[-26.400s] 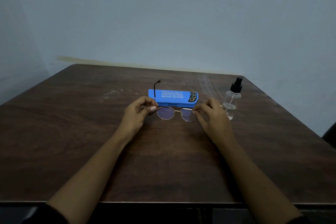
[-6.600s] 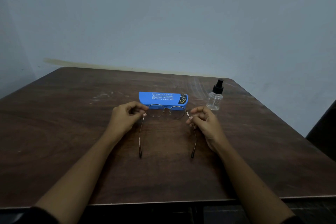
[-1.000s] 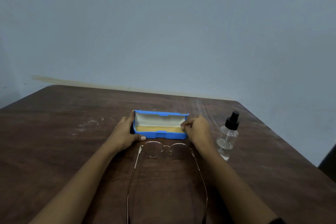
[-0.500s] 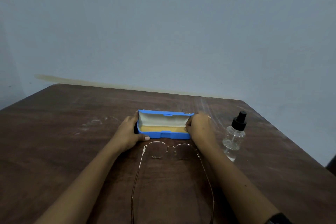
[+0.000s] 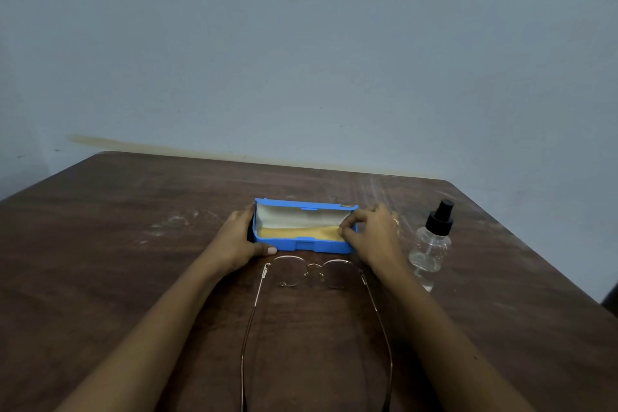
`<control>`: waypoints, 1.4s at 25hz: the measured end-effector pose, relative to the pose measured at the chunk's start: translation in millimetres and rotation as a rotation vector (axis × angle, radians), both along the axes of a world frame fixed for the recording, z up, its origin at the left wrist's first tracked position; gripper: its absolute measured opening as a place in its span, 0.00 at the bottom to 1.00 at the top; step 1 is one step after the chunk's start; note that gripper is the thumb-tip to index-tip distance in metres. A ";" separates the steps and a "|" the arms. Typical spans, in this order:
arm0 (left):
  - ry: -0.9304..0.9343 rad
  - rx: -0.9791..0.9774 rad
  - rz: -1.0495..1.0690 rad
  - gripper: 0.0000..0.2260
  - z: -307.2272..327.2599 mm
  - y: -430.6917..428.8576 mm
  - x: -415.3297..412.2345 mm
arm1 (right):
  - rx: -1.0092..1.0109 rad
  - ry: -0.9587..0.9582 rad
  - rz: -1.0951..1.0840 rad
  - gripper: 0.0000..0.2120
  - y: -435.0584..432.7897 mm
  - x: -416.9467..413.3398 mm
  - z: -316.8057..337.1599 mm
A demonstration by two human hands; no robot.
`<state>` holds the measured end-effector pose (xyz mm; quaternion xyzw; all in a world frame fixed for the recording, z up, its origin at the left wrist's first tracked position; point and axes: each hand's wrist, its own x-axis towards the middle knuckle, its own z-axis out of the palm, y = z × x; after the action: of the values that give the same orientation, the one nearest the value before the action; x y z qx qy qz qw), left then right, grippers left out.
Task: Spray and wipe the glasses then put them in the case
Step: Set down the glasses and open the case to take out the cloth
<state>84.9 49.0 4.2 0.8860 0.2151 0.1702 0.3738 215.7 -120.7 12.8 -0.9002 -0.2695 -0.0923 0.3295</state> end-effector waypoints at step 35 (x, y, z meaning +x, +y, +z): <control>-0.536 0.284 -0.070 0.14 24.6 -42.1 -3.0 | 0.820 0.258 0.775 0.16 -12.9 -45.1 45.0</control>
<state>81.9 6.9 28.9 0.8598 0.0520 0.4132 0.2954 170.6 -133.6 57.8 -0.5386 -0.4792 0.0486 0.6913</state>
